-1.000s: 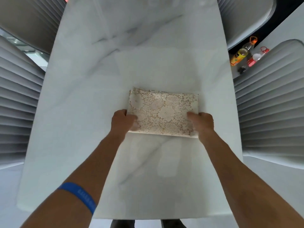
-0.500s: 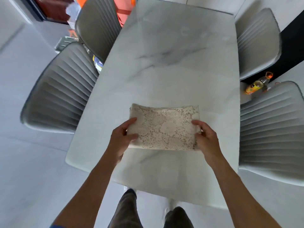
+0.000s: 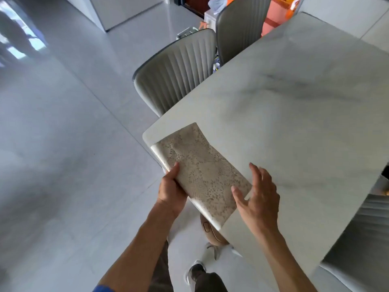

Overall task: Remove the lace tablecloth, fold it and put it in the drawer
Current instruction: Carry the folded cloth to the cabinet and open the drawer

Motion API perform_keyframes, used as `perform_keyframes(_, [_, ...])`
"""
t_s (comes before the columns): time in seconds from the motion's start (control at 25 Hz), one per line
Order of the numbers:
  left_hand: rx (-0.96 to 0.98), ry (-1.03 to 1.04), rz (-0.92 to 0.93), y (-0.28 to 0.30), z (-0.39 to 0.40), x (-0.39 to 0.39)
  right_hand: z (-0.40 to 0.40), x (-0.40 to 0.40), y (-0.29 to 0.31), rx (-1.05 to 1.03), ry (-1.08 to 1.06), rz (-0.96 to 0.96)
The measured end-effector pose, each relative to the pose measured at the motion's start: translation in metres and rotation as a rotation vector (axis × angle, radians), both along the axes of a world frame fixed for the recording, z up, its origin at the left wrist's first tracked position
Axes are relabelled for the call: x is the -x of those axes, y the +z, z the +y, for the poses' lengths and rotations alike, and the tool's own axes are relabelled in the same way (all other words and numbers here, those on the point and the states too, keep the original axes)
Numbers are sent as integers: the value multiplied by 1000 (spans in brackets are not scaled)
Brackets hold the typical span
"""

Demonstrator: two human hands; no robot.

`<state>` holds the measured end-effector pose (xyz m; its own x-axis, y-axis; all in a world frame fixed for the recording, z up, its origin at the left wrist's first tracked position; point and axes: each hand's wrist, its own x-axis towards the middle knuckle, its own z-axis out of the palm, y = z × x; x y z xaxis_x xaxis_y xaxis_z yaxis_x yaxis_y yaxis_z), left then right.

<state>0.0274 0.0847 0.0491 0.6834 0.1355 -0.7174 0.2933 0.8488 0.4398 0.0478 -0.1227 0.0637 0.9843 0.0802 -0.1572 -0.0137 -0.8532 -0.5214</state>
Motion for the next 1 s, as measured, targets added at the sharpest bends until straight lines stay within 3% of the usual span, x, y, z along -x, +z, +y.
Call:
perform_keyframes(0.08, [-1,-35,-85,9,35,24,56,-1,17,14,444,-229])
perform_keyframes(0.12, [18,-48,-160,16,47,35,89,1,22,-15,638,-263])
perform_keyframes(0.2, [72,-1,-270,29,62,56,151,18,22,-34,828,-242])
perform_keyframes(0.44, [68,393,-368,43,145,133,305,96,11,-150,852,-179])
perform_keyframes(0.56, [74,414,-407,51,218,171,382,131,12,-181,897,-183])
perform_keyframes(0.72, [80,445,-367,58,334,225,496,181,16,-302,923,-38])
perform_keyframes(1.0, [-89,525,-273,56,503,295,677,241,26,-424,1015,148])
